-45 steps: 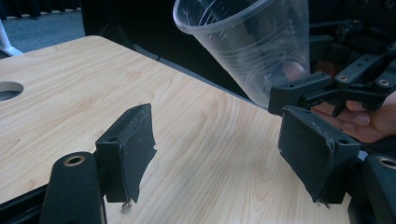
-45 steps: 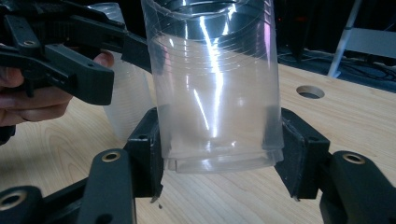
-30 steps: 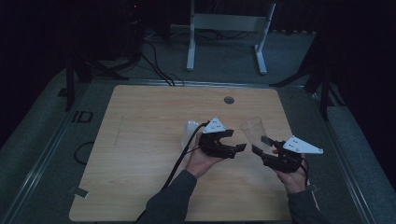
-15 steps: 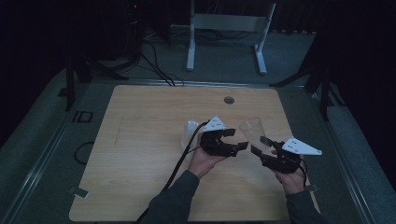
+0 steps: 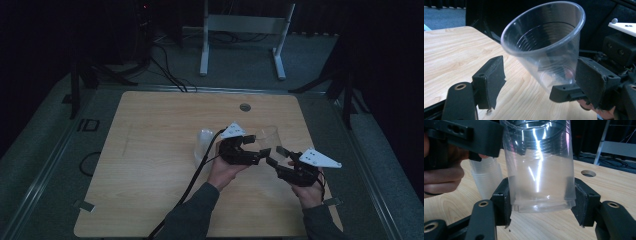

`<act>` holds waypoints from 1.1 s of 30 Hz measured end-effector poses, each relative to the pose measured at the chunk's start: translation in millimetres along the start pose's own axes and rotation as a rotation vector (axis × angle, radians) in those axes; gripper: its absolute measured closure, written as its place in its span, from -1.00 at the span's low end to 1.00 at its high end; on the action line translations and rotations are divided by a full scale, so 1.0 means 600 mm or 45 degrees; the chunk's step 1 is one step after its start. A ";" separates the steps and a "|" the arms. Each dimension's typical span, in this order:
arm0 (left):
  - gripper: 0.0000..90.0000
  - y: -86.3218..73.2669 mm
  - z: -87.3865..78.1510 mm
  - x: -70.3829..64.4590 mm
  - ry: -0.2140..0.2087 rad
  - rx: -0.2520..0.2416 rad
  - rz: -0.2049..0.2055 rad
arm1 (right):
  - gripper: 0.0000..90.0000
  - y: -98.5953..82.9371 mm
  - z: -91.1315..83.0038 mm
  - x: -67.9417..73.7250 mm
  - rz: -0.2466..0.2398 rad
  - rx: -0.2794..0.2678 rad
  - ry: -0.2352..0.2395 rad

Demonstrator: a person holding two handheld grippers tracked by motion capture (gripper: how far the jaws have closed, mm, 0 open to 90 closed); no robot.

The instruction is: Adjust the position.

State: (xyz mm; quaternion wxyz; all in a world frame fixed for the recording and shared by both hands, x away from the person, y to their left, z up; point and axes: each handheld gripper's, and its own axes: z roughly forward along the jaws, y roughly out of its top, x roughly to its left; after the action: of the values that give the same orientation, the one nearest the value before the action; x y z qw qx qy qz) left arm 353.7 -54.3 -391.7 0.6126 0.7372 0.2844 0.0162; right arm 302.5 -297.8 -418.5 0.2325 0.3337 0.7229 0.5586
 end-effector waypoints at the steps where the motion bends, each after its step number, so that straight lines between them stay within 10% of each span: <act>1: -0.50 0.000 0.002 0.001 -0.005 -0.002 -0.008 | -0.08 0.000 0.001 0.001 -0.001 0.001 0.000; 33: -0.49 -0.002 0.021 0.016 -0.080 -0.155 -0.197 | -0.08 -0.002 0.016 0.008 -0.004 0.012 0.024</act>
State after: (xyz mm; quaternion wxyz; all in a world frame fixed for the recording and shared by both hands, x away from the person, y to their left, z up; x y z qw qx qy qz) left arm 366.3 -61.5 -398.9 0.6643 0.6747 0.3195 -0.0371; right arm 305.8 -287.9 -422.2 0.2249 0.3281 0.7283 0.5580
